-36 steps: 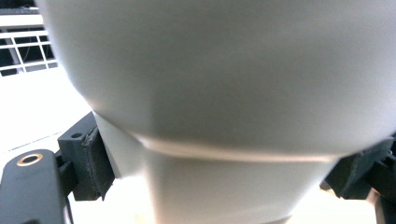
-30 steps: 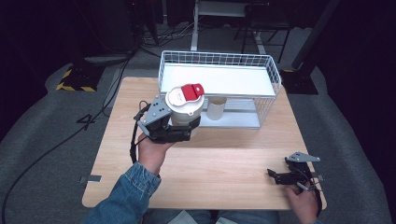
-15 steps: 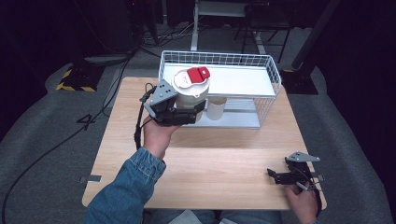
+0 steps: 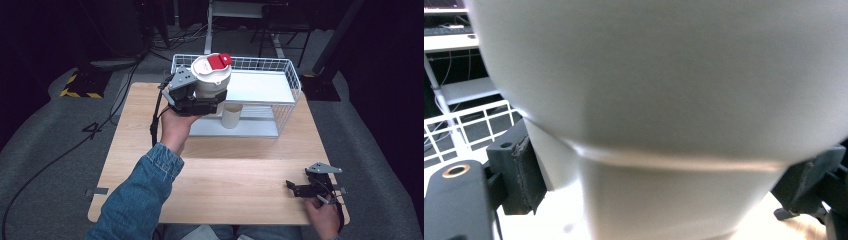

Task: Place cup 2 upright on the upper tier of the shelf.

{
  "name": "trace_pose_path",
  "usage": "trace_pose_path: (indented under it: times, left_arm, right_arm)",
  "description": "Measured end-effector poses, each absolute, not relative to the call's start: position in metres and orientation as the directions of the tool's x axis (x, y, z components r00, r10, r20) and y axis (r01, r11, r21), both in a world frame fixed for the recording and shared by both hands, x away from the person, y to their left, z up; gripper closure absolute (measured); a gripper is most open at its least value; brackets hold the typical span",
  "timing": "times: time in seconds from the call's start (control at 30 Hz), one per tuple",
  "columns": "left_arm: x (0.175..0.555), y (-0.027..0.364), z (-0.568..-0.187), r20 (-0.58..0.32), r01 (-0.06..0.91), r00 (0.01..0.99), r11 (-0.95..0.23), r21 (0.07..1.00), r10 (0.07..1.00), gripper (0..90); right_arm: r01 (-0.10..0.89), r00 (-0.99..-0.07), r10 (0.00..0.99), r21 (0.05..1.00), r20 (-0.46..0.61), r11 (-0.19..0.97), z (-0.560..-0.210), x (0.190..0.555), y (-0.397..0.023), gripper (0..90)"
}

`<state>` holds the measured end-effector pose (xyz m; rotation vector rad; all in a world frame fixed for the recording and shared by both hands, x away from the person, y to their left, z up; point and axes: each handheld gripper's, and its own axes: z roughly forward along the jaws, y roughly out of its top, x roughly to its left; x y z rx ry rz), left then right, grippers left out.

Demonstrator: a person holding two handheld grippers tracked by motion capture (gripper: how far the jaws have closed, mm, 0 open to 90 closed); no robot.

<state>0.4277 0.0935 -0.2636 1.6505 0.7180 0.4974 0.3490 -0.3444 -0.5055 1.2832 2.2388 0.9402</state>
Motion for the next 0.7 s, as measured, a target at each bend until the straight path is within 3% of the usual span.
trace_pose_path:
  times: [0.7]
  left_arm:
    - [0.477,0.068,-0.246,-0.030,0.149,0.692,-0.103,0.983,0.721,13.8]
  right_arm:
    - [0.604,-0.495,0.869,0.716,-0.006,0.349,-0.505,0.350,-0.344,3.6]
